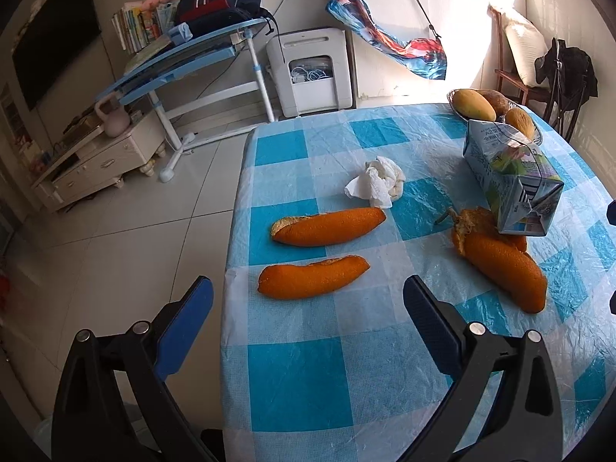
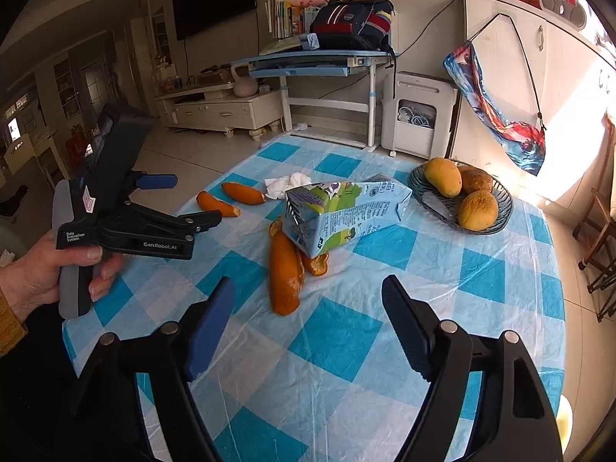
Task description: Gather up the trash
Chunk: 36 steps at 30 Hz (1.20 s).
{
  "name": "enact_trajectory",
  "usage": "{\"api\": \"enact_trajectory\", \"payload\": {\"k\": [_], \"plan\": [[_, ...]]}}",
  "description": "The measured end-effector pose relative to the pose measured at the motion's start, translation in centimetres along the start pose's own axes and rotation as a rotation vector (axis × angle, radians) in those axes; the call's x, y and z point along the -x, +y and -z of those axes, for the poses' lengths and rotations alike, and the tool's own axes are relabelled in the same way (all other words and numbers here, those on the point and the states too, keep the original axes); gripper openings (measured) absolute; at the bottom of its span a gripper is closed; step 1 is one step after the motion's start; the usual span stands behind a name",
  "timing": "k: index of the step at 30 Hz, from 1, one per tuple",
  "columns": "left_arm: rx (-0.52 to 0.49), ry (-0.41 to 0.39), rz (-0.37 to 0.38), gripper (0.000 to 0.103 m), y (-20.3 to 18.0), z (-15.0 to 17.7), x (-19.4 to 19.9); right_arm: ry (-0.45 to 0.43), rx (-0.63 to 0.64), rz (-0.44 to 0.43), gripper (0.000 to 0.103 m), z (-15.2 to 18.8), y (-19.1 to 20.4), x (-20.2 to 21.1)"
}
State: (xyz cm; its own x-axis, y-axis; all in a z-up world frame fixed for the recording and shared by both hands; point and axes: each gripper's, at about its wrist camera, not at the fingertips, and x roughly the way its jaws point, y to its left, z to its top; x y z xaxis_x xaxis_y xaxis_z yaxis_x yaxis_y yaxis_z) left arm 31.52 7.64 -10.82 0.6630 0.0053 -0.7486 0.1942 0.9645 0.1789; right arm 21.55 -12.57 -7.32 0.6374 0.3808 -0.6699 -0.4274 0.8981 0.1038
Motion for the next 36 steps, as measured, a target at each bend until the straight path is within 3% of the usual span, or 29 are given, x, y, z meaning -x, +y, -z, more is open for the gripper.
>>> {"api": "enact_trajectory", "payload": {"k": [4, 9, 11, 14, 17, 19, 27, 31, 33, 36], "plan": [[-0.014, 0.007, 0.013, 0.096, 0.0, -0.3, -0.8, 0.041, -0.026, -0.015, 0.062, -0.5, 1.3, -2.8], [-0.009, 0.019, 0.040, 0.096, -0.1, -0.6, -1.7, 0.107, -0.067, 0.012, 0.055, -0.7, 1.2, -5.4], [-0.011, 0.022, 0.058, 0.095, -0.3, -0.7, -1.8, 0.133, -0.080, 0.020, 0.045, -0.4, 0.8, -6.1], [-0.029, 0.042, 0.082, 0.089, -0.9, -0.7, -2.1, 0.147, -0.096, 0.015, 0.028, 0.0, 0.1, -6.0], [-0.050, 0.063, 0.086, 0.080, -1.6, -0.5, -2.4, 0.150, -0.068, 0.013, 0.024, 0.6, -0.1, -5.2], [-0.034, 0.079, 0.130, 0.065, -1.6, -0.5, -2.5, 0.157, -0.061, 0.009, 0.022, 1.0, -0.4, -4.5], [-0.004, 0.094, 0.201, 0.034, -1.7, -0.1, -2.0, 0.252, 0.000, 0.004, 0.022, 3.6, -1.3, -0.9], [0.026, 0.111, 0.286, 0.018, -1.5, 0.3, -1.5, 0.304, 0.006, 0.003, 0.022, 5.2, -1.5, 0.9], [0.038, 0.126, 0.338, 0.015, -1.6, 0.7, -1.1, 0.289, -0.015, 0.004, 0.026, 6.0, -1.8, 1.7], [0.024, 0.141, 0.380, 0.015, -2.0, 1.3, -0.6, 0.249, -0.058, -0.009, 0.040, 6.5, -2.2, 2.0]]}}
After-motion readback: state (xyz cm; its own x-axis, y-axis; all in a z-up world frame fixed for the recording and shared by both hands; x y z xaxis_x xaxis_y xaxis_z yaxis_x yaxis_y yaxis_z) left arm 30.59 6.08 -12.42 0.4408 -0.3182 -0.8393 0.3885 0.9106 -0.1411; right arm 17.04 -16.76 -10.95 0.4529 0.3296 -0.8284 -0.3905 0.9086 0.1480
